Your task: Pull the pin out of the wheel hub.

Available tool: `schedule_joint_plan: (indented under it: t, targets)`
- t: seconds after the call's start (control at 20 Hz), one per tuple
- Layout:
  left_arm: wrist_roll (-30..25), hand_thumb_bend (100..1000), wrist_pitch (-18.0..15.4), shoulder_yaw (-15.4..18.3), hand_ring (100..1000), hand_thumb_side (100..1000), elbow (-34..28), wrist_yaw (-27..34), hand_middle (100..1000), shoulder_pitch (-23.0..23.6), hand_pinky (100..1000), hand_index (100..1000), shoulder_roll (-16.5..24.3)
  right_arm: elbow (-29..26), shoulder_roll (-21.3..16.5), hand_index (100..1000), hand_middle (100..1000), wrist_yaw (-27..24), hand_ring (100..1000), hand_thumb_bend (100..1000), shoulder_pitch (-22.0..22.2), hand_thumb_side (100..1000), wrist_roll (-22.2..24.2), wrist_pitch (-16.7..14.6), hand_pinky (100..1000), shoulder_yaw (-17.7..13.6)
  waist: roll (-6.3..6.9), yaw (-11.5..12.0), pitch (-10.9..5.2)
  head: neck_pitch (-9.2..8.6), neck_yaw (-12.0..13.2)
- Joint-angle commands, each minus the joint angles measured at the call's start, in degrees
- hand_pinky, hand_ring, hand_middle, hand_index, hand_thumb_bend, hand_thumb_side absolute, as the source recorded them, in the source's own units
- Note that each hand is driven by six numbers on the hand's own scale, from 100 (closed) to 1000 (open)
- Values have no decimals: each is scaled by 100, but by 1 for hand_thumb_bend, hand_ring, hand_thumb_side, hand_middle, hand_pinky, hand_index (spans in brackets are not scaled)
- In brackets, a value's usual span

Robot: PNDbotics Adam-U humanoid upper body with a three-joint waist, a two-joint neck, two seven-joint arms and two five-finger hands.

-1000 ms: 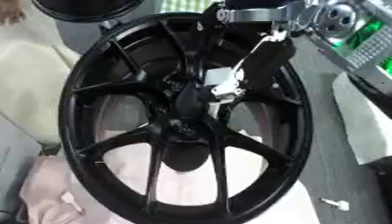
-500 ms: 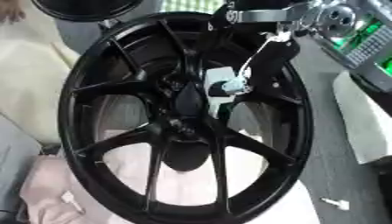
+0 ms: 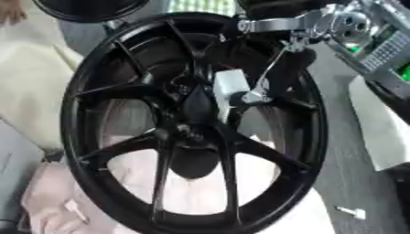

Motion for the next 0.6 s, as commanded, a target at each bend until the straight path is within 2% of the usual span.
schedule_joint_plan:
  t: [0.05, 0.55, 0.6]
  targets:
    - [-22, 836, -4, 9, 522, 498, -81, -16, 488, -64, 698, 601, 126, 10, -92, 762, 699, 43, 767, 417, -70, 169, -30, 14, 835, -47, 47, 8, -89, -35, 5]
    - [-26, 836, 3, 11, 522, 498, -86, -9, 488, -78, 698, 601, 115, 44, -14, 729, 656, 75, 751, 414, -58, 153, 48, 47, 827, 28, 50, 23, -91, -44, 27]
    - [-26, 835, 3, 11, 523, 499, -86, -9, 489, -78, 698, 601, 115, 39, -11, 663, 583, 70, 732, 405, -58, 116, 46, 51, 818, 25, 51, 23, -92, -44, 27]
